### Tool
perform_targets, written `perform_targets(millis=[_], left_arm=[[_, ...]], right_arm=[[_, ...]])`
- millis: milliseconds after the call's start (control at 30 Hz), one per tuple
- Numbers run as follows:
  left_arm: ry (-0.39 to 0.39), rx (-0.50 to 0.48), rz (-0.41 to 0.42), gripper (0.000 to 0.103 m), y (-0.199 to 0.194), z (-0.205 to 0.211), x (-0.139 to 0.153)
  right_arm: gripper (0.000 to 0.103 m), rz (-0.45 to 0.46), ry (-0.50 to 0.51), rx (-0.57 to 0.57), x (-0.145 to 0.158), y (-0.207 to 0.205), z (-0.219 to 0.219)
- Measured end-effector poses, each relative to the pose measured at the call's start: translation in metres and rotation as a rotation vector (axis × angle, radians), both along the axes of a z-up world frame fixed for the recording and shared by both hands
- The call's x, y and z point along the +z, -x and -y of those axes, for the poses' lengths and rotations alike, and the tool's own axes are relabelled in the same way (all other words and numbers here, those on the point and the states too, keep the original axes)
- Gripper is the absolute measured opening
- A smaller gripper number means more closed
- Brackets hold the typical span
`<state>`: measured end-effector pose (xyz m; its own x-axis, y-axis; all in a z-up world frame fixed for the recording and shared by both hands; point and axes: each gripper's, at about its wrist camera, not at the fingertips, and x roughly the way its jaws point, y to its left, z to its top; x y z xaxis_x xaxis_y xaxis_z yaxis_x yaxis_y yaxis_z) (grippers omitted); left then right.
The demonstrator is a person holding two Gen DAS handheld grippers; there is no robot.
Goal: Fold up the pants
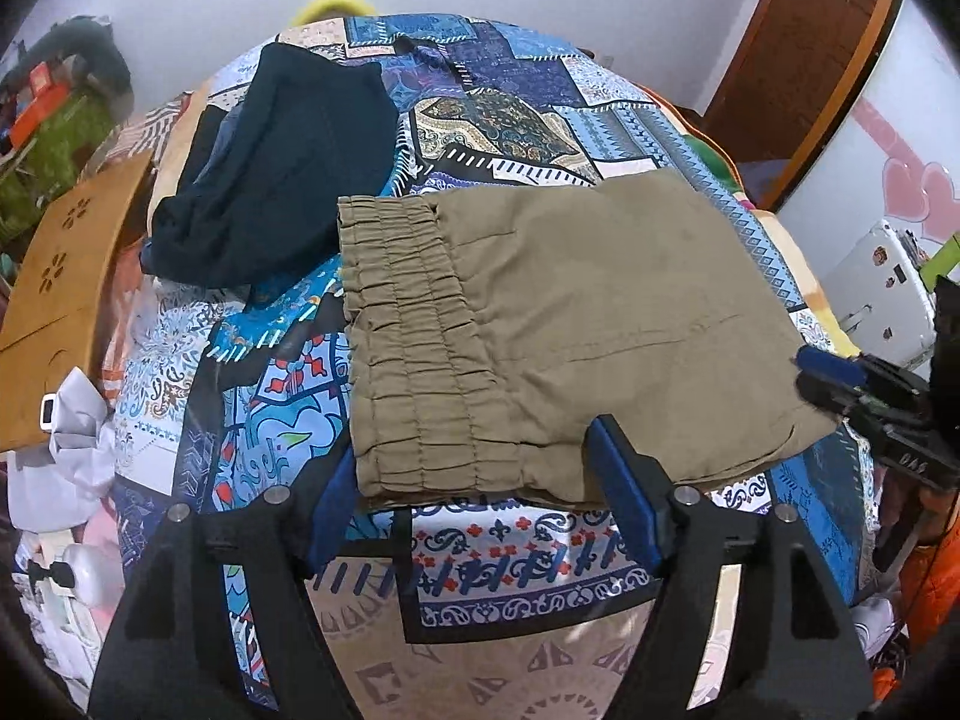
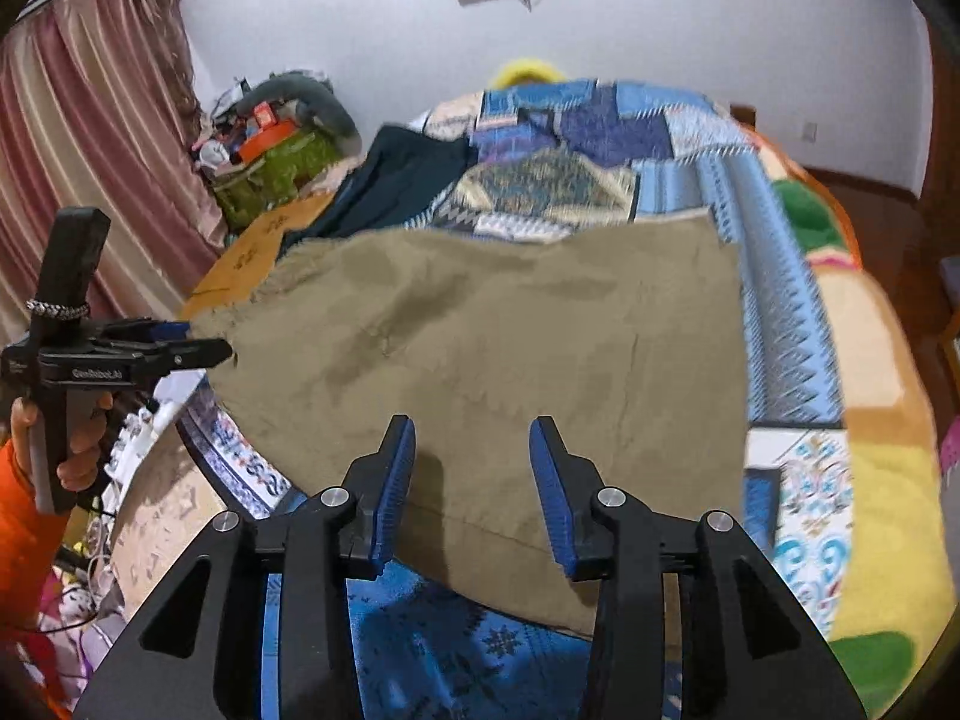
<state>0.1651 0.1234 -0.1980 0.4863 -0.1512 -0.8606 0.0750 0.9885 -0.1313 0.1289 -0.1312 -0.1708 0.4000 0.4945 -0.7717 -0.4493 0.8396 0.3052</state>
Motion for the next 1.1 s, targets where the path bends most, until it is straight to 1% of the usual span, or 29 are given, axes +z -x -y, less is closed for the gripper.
perform_targets(millis=[33,67,100,133,300,367,400,467,533,633,700,767,833,933,1000,1100], left_arm=[[-0.018,0.005,0.013,0.064,0.001,0.001,0.001],[-0.031,0.01,0.025,0.061,0.002,0.001,0.003],[-0.038,0.014,0.034,0.054,0.002,0.001,0.005],[-0.037,0.018,0.043,0.051,0.003,-0.001,0.007],[-0.04,0.03,0.077,0.047,0.007,-0.007,0.014],[-0.07,0.035,0.082,0.039,0.01,-0.007,0.014],[-0.09,0.042,0.08,0.04,0.01,-0.007,0.012],[-0.06,0.041,0.07,0.04,0.012,-0.012,0.005],[-0.03,0.053,0.054,0.041,0.012,-0.018,-0.001],[-0.025,0.065,0.057,0.042,0.013,-0.018,-0.005],[-0.031,0.07,0.058,0.043,0.013,-0.017,-0.007],[-0.036,0.079,0.06,0.046,0.014,-0.018,-0.009],[-0.032,0.083,0.058,0.048,0.015,-0.019,-0.009],[-0.051,0.072,0.061,0.051,0.015,-0.018,-0.006],[-0.086,0.06,0.061,0.054,0.015,-0.016,0.0],[-0.105,0.057,0.076,0.056,0.015,-0.016,0.01]], right_arm=[[0.036,-0.017,0.009,0.008,-0.005,-0.001,-0.002],[0.036,-0.036,0.02,0.016,-0.01,0.0,-0.005],[0.036,-0.041,0.023,0.02,-0.012,0.001,-0.006],[0.036,-0.033,0.022,0.02,-0.013,0.003,-0.006],[0.036,-0.043,0.024,0.03,-0.013,0.005,0.002],[0.036,-0.04,0.039,0.026,-0.014,0.007,0.007],[0.036,-0.039,0.048,0.021,-0.015,0.008,0.01],[0.036,-0.042,0.057,0.009,-0.016,0.009,0.018],[0.034,-0.047,0.067,-0.005,-0.017,0.011,0.027],[0.034,-0.036,0.129,-0.027,-0.019,0.016,0.04],[0.034,-0.048,0.126,-0.047,-0.021,0.019,0.052],[0.038,-0.059,0.106,-0.066,-0.021,0.022,0.062],[0.037,-0.056,0.107,-0.085,-0.019,0.026,0.068],[0.037,-0.05,0.132,-0.099,-0.018,0.029,0.071],[0.039,-0.047,0.163,-0.105,-0.017,0.03,0.075],[0.04,-0.069,0.143,-0.124,-0.013,0.027,0.085]])
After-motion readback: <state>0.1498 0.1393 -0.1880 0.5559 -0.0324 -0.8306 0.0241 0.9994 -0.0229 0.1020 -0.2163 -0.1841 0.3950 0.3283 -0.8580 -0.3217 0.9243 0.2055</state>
